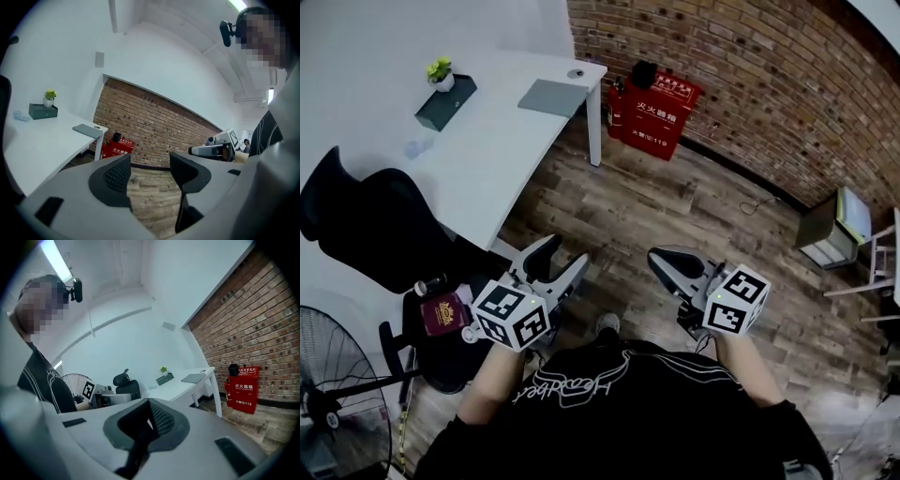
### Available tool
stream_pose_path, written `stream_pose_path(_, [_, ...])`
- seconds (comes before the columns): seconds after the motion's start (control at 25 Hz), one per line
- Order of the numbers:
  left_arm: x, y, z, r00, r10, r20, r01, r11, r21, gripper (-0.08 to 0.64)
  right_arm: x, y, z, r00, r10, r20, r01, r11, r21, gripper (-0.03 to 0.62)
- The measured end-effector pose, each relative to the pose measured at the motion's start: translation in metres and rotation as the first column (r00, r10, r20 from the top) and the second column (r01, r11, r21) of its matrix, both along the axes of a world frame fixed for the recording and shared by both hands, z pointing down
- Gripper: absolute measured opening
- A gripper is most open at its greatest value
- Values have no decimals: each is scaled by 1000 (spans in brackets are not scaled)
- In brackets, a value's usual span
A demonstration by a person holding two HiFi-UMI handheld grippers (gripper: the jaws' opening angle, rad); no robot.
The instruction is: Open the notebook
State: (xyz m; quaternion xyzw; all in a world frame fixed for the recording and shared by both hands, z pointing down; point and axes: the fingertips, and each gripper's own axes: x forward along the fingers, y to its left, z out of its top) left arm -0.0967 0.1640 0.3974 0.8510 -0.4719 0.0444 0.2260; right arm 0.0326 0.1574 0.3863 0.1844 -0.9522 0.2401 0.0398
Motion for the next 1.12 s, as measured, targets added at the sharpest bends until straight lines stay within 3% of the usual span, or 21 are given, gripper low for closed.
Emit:
stream_pose_path(0.2, [-16, -67, 13, 999, -14, 41, 15, 999, -38, 265, -21, -59, 4, 1000, -25, 8, 25, 1000, -17, 2])
stream_pose_path(0.44, [-4, -133, 20, 994, -25, 103, 29, 999, -39, 265, -7, -126, 9, 999, -35, 8, 35, 999, -4, 2])
stream_pose_path(0.68, [9, -211, 19, 984, -140, 113, 145, 989, -36, 265, 7, -219, 10, 992, -119, 32, 119, 993, -11, 2])
stream_pose_path(0.92, [17, -283, 16, 952, -264, 155, 274, 961, -42, 265, 15, -310, 0, 969, -245, 21, 244, 969, 23, 2])
stream_pose_path(1.12, [16, -328, 20, 901, -321, 291, 338, 941, -8, 265, 17, -356, 1, 950, -313, -10, 313, 948, 61, 2])
